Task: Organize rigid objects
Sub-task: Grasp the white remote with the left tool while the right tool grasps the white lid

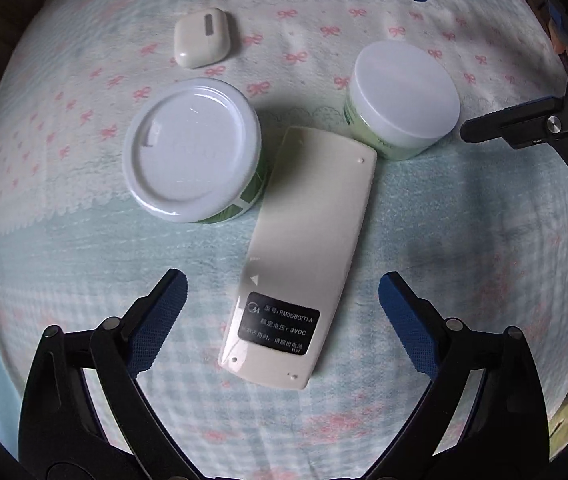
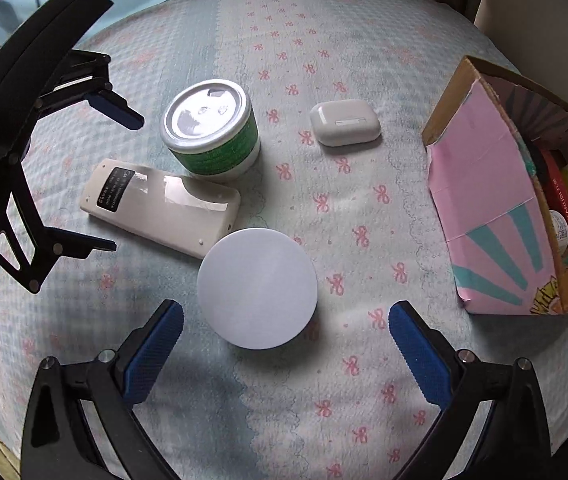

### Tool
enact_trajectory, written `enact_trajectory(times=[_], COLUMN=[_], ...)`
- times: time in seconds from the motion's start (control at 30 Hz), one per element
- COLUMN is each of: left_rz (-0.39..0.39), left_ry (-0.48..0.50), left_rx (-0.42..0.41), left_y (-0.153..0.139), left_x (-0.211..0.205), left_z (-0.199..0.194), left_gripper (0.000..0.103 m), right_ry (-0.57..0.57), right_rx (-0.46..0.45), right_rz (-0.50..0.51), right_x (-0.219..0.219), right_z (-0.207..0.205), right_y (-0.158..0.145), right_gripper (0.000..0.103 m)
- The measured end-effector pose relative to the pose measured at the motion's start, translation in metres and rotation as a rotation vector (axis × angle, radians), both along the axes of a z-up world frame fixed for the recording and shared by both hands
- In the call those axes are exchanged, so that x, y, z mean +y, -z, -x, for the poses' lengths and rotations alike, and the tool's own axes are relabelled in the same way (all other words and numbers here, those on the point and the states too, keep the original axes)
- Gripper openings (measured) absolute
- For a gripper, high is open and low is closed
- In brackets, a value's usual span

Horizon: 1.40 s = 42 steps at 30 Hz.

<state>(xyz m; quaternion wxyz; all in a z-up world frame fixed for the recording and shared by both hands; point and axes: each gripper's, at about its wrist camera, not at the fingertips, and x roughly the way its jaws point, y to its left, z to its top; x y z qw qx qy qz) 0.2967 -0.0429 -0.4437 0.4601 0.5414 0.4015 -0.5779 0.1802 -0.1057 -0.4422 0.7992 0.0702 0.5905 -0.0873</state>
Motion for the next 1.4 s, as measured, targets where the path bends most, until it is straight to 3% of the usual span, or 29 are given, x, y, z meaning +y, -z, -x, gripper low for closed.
enact_trajectory(times=[0.3, 0.37, 0.53, 0.6, 0.63, 1.0, 1.4], left_rz=[-0.036, -0.038, -0.036, -0.017, -0.008, -0.028, -0.023], left_ry=[0.040, 0.061, 0.066, 0.077, 0.079, 0.030, -0.131], left_rx=[0.045, 0.039, 0.061, 0.055, 0.053, 0.020, 0.027], left_y=[0.027, 0.030, 0.037, 0.035, 0.033, 0.022, -0.011], left_x=[-0.008, -0.012, -0.022, -0.020, -0.019, -0.028, -0.015], left_z=[0.009, 0.010, 0.012, 0.013, 0.014, 0.025, 0.053], left_gripper=[0.084, 0.084, 0.083, 0.068, 0.062, 0.058, 0.056], right_ry=[-0.018, -0.008, 0.010, -0.007, -0.020, -0.017, -0.052], right_rx=[0.017, 0.030, 0.039, 0.053, 0.055, 0.050, 0.010], right_rz=[0.020, 0.011, -0.013, -0.024, -0.028, -0.040, -0.007], right_x=[0.011, 0.010, 0.007, 0.010, 0.013, 0.008, -0.004], right_z=[-0.015, -0.020, -0.025, -0.027, -0.027, -0.027, -0.005], right_y=[0.025, 0.030, 0.040, 0.045, 0.046, 0.044, -0.003], right_gripper=[0.098, 0.091, 0.085, 0.068, 0.067, 0.066, 0.066])
